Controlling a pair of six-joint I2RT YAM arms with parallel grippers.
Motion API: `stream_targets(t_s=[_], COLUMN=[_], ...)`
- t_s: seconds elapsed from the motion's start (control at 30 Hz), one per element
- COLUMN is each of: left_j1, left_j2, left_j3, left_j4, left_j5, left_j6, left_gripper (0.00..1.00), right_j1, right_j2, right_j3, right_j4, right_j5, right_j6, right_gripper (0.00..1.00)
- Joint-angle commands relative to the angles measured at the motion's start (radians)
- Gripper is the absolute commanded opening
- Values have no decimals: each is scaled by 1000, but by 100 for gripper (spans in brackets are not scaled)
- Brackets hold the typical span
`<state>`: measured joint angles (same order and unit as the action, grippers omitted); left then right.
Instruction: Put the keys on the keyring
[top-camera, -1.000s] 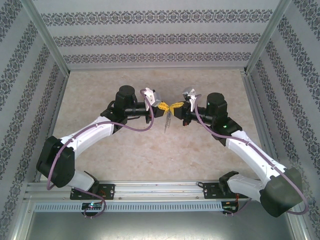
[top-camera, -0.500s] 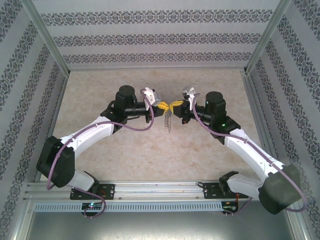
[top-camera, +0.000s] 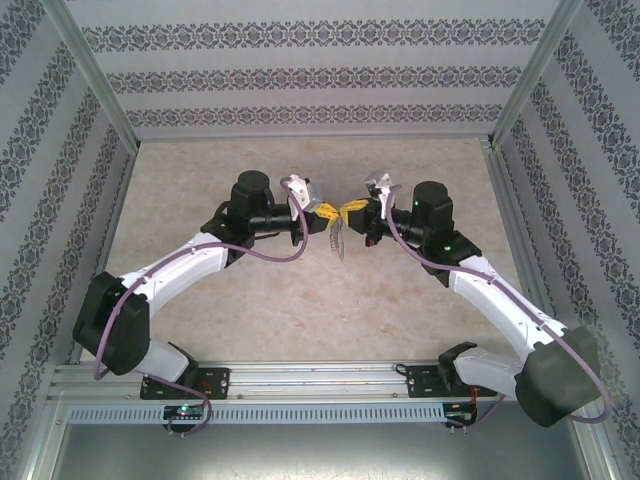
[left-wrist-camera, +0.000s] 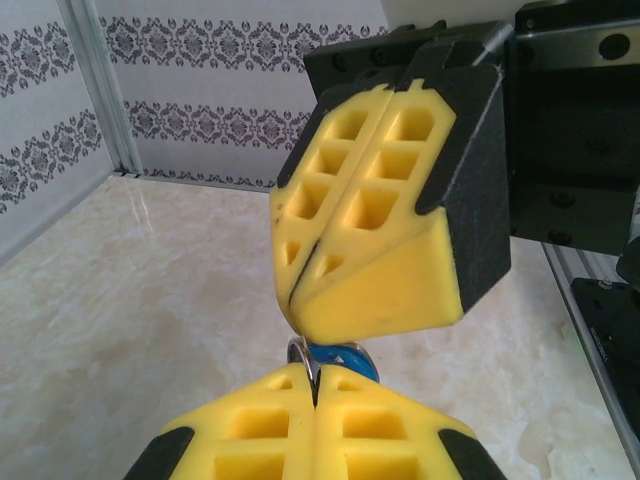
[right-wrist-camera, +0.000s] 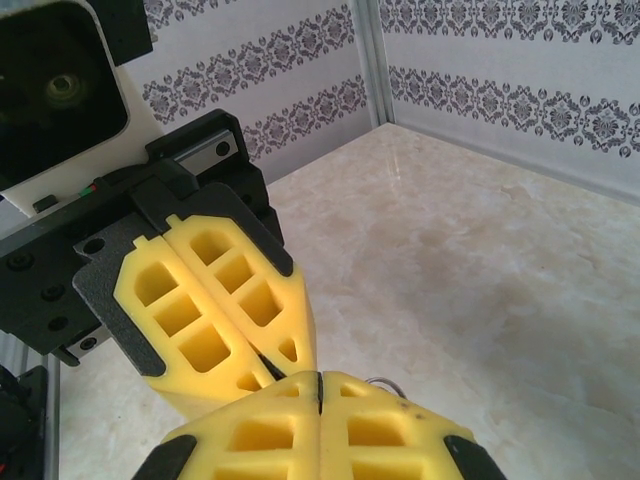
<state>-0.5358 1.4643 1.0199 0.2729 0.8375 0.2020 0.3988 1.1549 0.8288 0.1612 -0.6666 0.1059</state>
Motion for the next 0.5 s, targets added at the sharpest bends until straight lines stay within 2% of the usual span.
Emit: stream_targets(t_s=[0.0, 0.47], left_j1=[-19, -19], left_j2=[-43, -48], left_j3=[16, 0], left_j4=[24, 49], left_j5=[98, 49], left_j6=[7, 5], left_gripper=[0, 0], right_j1=[-29, -37], right_j2=[13, -36], right_j3=[-13, -47], right_j4=[35, 42], right_j5=[53, 52], right_j6=[2, 31], right_gripper=[0, 0])
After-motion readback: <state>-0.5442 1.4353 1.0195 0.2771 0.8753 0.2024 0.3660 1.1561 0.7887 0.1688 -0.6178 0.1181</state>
